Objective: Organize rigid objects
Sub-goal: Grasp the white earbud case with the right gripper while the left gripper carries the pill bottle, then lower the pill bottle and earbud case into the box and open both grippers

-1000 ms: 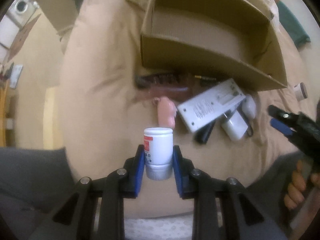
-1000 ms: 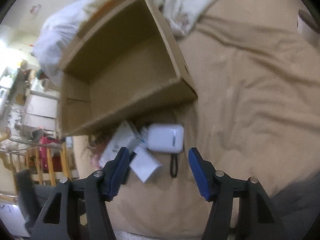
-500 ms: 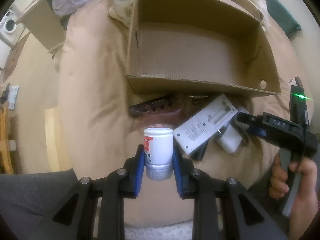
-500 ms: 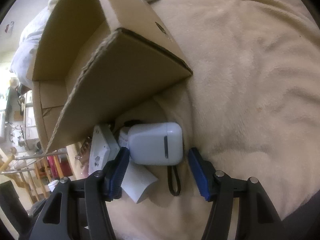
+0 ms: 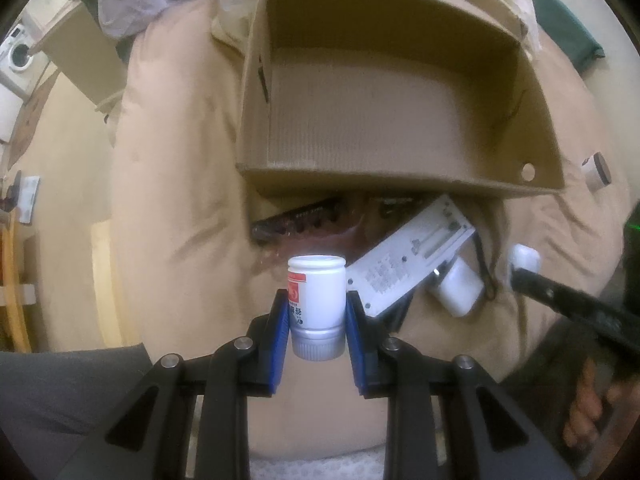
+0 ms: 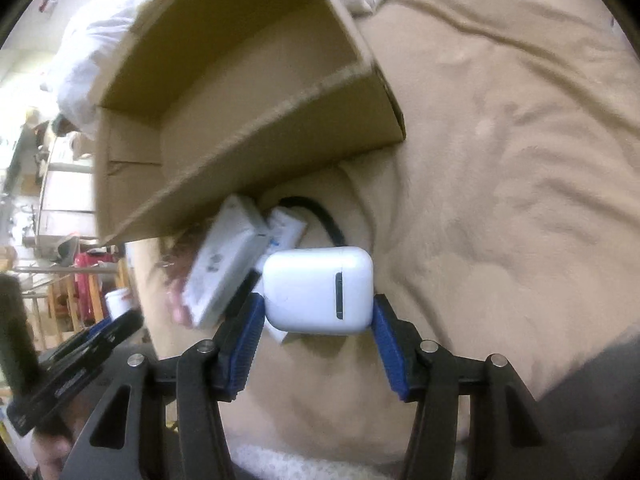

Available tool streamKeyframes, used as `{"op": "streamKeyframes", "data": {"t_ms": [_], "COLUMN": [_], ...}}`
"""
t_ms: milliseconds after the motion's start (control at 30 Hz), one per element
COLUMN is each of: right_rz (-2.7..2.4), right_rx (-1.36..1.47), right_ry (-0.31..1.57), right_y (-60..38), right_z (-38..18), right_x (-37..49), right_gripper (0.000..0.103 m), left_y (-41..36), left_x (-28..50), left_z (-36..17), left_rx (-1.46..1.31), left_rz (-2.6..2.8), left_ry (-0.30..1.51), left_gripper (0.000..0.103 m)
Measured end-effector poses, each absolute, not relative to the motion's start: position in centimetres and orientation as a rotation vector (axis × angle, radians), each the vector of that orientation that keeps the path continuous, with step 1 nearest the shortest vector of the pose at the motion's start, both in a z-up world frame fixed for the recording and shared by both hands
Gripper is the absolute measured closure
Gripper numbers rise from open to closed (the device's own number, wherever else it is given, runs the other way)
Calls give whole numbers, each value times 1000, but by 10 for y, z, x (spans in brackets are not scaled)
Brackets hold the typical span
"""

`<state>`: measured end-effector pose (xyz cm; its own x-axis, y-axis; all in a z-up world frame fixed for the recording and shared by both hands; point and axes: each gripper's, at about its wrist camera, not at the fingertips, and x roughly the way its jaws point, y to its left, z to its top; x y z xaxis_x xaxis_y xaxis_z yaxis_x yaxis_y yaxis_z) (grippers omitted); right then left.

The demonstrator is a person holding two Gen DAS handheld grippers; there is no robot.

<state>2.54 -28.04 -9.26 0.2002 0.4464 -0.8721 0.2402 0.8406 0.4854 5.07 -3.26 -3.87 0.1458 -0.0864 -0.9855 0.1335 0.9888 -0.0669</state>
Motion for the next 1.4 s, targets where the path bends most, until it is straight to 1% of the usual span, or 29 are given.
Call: {"op": "streamKeyframes", "data": {"t_ms": [233, 467, 567, 833, 1000, 1133, 1200, 1333, 1400], "right_rz": [198, 200, 204, 224, 258, 273, 282, 277, 256], "right_rx": [569, 483, 454, 573, 583, 565, 552, 569, 490], "right_ry": [1308, 1227, 1222, 1209, 1154, 1149, 1132, 1163, 1159], "right_y": [-286, -299, -296, -308, -308, -306, -303, -296, -289], "right_z": [-51, 1, 12, 26, 38, 36, 30, 9, 9], "right_x": [27, 40, 44, 45, 50, 61, 69, 90, 102], "right_gripper": [46, 46, 46, 46, 46, 46, 46, 46, 46], "left_y": [-32, -23, -27, -41, -38, -46, -51, -54, -56], "left_x": [64, 91, 95, 108, 117, 123, 127, 137, 143], "left_z": [-14, 22, 36, 57, 49, 27, 12, -10, -15], "left_rx": [38, 27, 26, 95, 77, 43, 49, 9, 13], "left_rz": [-164, -123, -126, -105, -95, -148, -146, -145, -139], "left_ry": [1370, 1351, 1350, 1319, 1334, 1320, 1333, 1352, 1334], "left_gripper": [79, 79, 79, 79, 79, 79, 79, 79, 79]}}
